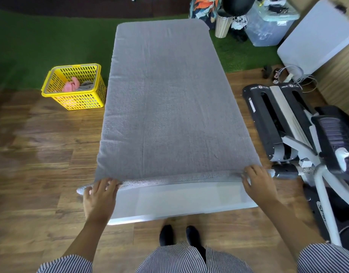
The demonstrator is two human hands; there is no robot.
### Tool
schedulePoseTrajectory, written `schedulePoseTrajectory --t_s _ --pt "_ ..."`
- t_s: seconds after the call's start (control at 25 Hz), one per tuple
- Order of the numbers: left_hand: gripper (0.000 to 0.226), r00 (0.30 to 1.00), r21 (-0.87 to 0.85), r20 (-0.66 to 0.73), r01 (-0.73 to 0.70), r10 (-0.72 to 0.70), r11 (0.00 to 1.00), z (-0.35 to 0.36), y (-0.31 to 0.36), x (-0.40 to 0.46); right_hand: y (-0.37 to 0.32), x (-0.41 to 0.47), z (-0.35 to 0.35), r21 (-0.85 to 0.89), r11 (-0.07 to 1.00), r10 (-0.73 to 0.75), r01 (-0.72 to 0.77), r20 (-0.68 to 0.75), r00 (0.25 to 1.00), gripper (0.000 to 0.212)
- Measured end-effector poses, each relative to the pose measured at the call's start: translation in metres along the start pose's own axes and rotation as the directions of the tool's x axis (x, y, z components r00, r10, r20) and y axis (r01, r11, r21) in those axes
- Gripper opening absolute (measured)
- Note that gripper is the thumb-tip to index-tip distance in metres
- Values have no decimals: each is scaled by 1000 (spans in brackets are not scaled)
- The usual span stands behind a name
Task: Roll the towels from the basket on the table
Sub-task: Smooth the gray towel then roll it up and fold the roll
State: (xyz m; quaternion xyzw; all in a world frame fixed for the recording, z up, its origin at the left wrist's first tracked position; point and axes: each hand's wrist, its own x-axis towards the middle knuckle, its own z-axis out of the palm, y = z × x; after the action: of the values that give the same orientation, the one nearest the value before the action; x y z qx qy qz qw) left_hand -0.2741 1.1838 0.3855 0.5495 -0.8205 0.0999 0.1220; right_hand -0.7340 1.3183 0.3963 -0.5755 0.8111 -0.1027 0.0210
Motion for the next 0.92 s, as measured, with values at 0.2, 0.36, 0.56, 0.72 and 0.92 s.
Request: schedulePoseTrajectory --t_s 0.2,0.36,0.56,0.72,0.92 --pt "29 998 -84 27 57 -55 995 4 -5 -10 12 -11 2 -27 999 -17 18 48 999 22" --pt "54 990 -167 95 119 -104 979 10 -14 -6 12 -6 4 -47 999 2 2 87 996 38" --pt "34 996 -123 72 -38 47 992 5 -25 2 15 0 4 -26 1000 -14 16 58 998 11" --pt "35 992 -85 103 87 -78 993 4 -27 4 17 2 13 -29 999 -28 29 5 1000 16" --pt "34 1000 -98 16 25 -24 995 7 -17 1 14 2 11 -94 992 -93 83 -101 991 30"
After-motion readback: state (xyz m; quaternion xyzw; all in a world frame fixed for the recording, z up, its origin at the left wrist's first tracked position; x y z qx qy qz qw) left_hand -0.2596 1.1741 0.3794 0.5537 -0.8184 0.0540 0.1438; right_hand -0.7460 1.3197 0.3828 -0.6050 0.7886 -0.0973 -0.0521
